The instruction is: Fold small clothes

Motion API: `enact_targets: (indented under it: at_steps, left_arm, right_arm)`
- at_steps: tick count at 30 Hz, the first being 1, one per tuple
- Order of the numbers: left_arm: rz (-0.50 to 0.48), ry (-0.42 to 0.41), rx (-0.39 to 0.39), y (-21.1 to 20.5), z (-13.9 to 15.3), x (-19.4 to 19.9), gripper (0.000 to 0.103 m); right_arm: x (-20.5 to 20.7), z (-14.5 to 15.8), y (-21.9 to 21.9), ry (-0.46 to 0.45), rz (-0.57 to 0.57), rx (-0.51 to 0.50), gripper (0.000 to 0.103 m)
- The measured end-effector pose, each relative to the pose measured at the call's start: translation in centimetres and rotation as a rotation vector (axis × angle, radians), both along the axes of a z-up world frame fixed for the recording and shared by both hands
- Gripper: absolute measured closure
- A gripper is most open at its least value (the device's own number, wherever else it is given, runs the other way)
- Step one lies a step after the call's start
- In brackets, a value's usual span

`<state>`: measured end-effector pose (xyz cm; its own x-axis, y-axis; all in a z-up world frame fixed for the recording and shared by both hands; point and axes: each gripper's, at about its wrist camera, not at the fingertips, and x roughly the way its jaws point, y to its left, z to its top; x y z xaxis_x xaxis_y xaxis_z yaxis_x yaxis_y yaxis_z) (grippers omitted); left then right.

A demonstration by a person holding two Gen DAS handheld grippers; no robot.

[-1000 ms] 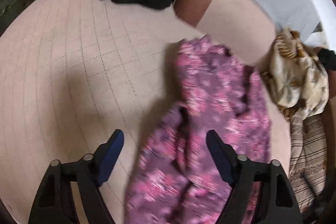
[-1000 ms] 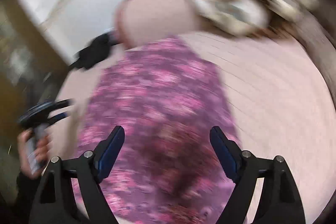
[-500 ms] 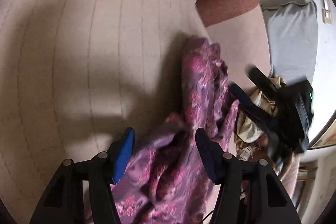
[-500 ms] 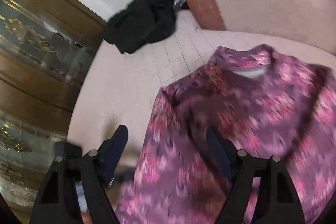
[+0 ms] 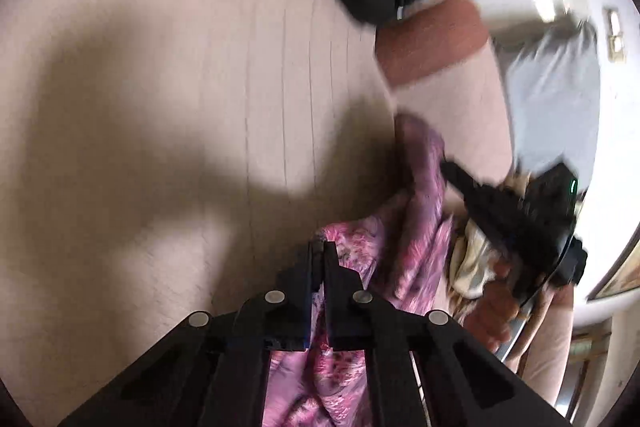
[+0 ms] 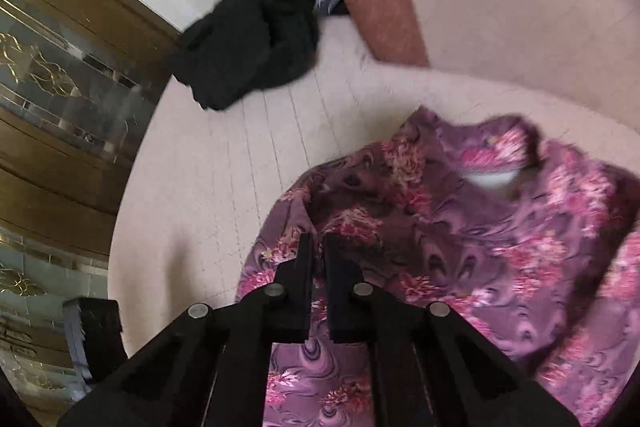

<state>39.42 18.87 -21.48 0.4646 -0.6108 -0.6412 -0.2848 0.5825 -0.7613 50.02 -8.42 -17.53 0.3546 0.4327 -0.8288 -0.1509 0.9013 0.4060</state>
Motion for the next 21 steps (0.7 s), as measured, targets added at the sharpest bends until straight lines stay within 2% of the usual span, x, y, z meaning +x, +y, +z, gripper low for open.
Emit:
enact_targets:
  at_steps: [3, 4, 6, 7, 8, 10, 11, 12, 13, 14, 15, 16, 18, 20, 21]
  left_arm:
    - [0.046, 0.059, -0.018, 1.7, -1.6, 0.0, 0.1]
    - [0.076, 0.122, -0.011, 2.2, -3.0, -0.1, 0.1]
    - [0.092, 0.217, -0.061, 2.7, -5.5, -0.5, 0.097]
    - [0.117, 0.227, -0.103, 3.2, -6.0, -0.8, 0.095]
    - [0.124, 0.22, -0.103, 3.5, -5.4, -1.1, 0.095]
    - [0.157, 0.15, 0.015, 4.0, -2.7, -1.7, 0.095]
    - [0.189, 0.1, 0.055, 4.5, -1.1, -2.3, 0.095]
    - [0.205, 0.054, 0.066, 4.9, 0.3, -2.8, 0.089]
    - [0.202, 0.022, 0.057, 5.2, 1.2, -3.1, 0.074]
    - [0.192, 0.001, 0.046, 5.1, 1.8, -3.4, 0.063]
    - [0.171, -0.015, 0.046, 4.6, 2.2, -3.6, 0.048]
    - [0.132, -0.021, 0.05, 3.4, 2.2, -3.6, 0.047]
    - [0.054, -0.008, 0.014, 1.7, 0.9, -2.8, 0.047]
    - [0.023, 0.044, -0.045, 0.4, -1.0, -1.5, 0.059]
    - [0.026, 0.074, -0.068, 0.6, -2.0, -1.4, 0.063]
  right_arm:
    - [0.7, 0.2, -0.2, -0.009, -0.009, -0.018, 0.1]
    - [1.2, -0.5, 0.1, 0.003, -0.019, -0.051, 0.102]
    - [1.6, -2.5, 0.5, 0.038, -0.033, -0.132, 0.101]
    - [1.8, -3.5, 0.4, 0.063, -0.038, -0.135, 0.101]
    - [1.8, -4.0, 0.2, 0.076, -0.043, -0.115, 0.098]
    - [0.8, -2.8, -0.6, 0.02, -0.058, -0.039, 0.098]
    - [0.4, -2.2, -0.9, 0.0, -0.06, -0.015, 0.092]
    - [0.1, -1.5, -1.2, -0.015, -0.06, 0.015, 0.068]
    - [-0.2, -0.5, -1.4, -0.044, -0.061, 0.052, 0.054]
    - [-0.2, 0.0, -1.2, -0.063, -0.057, 0.06, 0.038]
    - [0.0, 0.4, -0.7, -0.068, -0.039, 0.045, 0.038]
    - [0.6, 0.4, 0.1, -0.061, -0.025, 0.03, 0.038]
    - [1.7, -0.1, 1.5, -0.048, -0.007, 0.006, 0.038]
    - [3.0, -1.8, 3.0, -0.019, -0.008, -0.04, 0.042]
    - [3.3, -2.4, 3.2, -0.009, -0.013, -0.058, 0.049]
